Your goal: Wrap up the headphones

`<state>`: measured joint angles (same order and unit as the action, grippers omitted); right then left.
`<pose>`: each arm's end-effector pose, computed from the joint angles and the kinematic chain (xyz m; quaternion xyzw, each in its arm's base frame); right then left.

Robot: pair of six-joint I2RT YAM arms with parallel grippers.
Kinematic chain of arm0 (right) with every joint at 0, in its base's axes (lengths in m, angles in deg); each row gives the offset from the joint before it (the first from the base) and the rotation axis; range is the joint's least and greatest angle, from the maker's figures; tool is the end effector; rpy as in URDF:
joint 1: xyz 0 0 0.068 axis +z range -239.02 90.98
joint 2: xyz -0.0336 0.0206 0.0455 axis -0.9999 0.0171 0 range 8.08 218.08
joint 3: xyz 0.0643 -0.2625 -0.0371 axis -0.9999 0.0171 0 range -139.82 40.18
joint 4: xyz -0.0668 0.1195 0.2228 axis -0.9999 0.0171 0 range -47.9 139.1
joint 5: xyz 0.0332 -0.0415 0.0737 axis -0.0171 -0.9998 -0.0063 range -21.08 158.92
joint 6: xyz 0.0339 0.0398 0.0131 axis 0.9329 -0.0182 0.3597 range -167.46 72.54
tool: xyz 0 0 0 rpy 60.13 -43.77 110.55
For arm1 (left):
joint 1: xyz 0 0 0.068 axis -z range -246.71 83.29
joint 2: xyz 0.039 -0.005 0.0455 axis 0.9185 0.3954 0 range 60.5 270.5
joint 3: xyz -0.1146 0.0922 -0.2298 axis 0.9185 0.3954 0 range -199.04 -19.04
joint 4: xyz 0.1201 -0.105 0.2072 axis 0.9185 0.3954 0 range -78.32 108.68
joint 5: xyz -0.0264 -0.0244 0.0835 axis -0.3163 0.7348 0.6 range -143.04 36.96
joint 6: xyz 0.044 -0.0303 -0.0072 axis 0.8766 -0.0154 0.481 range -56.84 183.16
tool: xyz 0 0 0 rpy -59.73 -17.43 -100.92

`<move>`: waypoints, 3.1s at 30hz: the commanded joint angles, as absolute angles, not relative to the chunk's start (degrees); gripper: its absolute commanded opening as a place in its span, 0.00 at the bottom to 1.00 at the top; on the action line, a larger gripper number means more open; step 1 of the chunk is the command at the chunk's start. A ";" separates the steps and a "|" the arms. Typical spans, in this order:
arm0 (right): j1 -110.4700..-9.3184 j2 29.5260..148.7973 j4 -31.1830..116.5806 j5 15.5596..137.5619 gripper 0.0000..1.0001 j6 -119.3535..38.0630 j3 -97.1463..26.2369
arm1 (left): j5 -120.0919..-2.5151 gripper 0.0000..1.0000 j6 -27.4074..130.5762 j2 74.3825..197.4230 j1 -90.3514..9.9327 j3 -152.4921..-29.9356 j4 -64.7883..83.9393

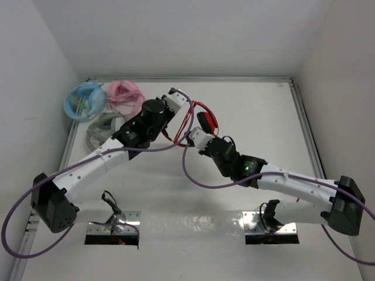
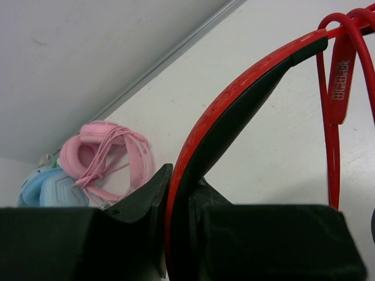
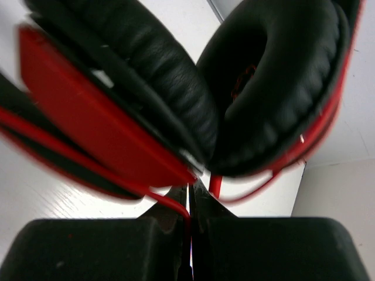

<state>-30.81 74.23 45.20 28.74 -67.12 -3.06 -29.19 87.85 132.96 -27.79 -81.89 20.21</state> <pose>0.1529 0.2033 0.2705 -0.3590 0.7339 -0.1107 0.5659 0.2372 -0.1731 0.3503 0.3145 0.7372 0.0949 0.5904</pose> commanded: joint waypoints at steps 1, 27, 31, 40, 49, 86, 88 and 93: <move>-33.73 72.59 41.41 24.09 0.00 -69.08 -1.66 | -33.06 0.00 93.58 129.67 -27.42 -82.32 25.91; -35.23 56.51 15.65 60.13 0.00 -63.72 17.06 | -56.65 0.00 71.17 127.12 -26.98 -96.92 37.26; -35.23 58.00 15.56 59.78 0.17 -63.63 16.62 | -53.31 0.00 70.02 127.82 -26.98 -96.21 36.47; -35.32 54.76 15.29 57.41 0.37 -63.72 19.61 | -49.00 0.00 70.46 127.47 -26.98 -96.21 38.13; -35.23 49.57 23.12 50.91 0.87 -63.46 23.39 | -33.53 0.00 72.74 127.03 -26.98 -95.07 35.15; -35.93 73.46 37.27 39.65 0.92 -54.06 -14.92 | -29.48 0.00 76.08 135.20 -26.89 -91.12 36.02; -37.68 75.92 38.84 42.01 0.88 -52.21 -16.76 | -29.84 0.00 76.17 135.20 -26.89 -91.12 36.02; -40.33 80.23 44.38 49.15 0.88 -46.34 -19.14 | -28.96 0.00 76.17 135.03 -26.89 -91.20 35.85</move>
<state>-39.39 79.02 41.76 45.48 -51.62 -16.31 -28.75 76.90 136.90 -27.25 -90.57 39.95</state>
